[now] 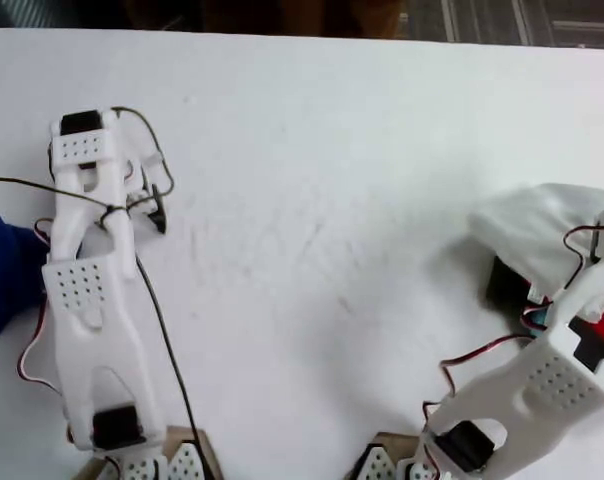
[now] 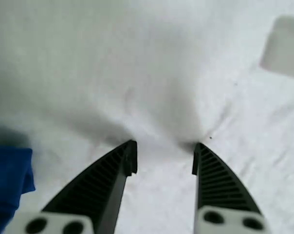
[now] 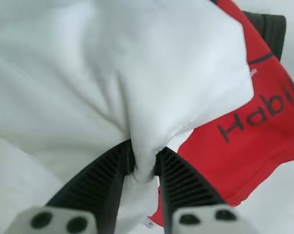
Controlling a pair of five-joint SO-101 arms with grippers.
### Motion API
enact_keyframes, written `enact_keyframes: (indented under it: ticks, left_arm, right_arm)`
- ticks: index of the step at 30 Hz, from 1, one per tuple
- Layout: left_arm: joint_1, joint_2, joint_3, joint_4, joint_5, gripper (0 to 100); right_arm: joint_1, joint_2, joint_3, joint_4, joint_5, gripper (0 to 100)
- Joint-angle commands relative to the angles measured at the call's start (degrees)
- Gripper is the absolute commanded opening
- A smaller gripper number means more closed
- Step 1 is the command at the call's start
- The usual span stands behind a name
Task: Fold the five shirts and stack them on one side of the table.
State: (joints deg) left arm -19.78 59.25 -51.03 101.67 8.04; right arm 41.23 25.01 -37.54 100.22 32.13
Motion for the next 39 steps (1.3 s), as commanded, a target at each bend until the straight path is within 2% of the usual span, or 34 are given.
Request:
enact_keyframes:
  ticks: [1, 5, 8, 18, 25, 32, 39]
  left_arm:
    - [0.3, 0.4, 0.4, 0.3, -0.4, 19]
    - [0.3, 0.4, 0.4, 0.3, -0.4, 19]
    - [0.3, 0.4, 0.4, 0.3, -0.4, 19]
    - [0.3, 0.4, 0.4, 0.3, -0.4, 19]
    - [0.3, 0.4, 0.4, 0.3, -0.4, 19]
    - [0.3, 0.4, 0.4, 0.3, -0.4, 19]
    - [0.2, 0.4, 0.8, 0.7, -0.7, 19]
  right_arm:
    - [-1.5, -0.5, -0.3, 1.1, 0.4, 13.1]
    - [-2.9, -0.8, -0.3, 1.1, 1.1, 23.7]
    - [-3.0, -2.1, -1.2, 1.2, 3.1, 23.1]
    - [-3.1, -17.5, -3.9, 1.2, 3.2, 23.2]
    - [-7.2, -29.6, -3.6, 1.1, 3.2, 23.1]
    - [-17.3, -37.1, -2.4, 1.2, 2.1, 23.1]
    - [-31.7, -44.2, 9.1, 1.2, -8.3, 23.1]
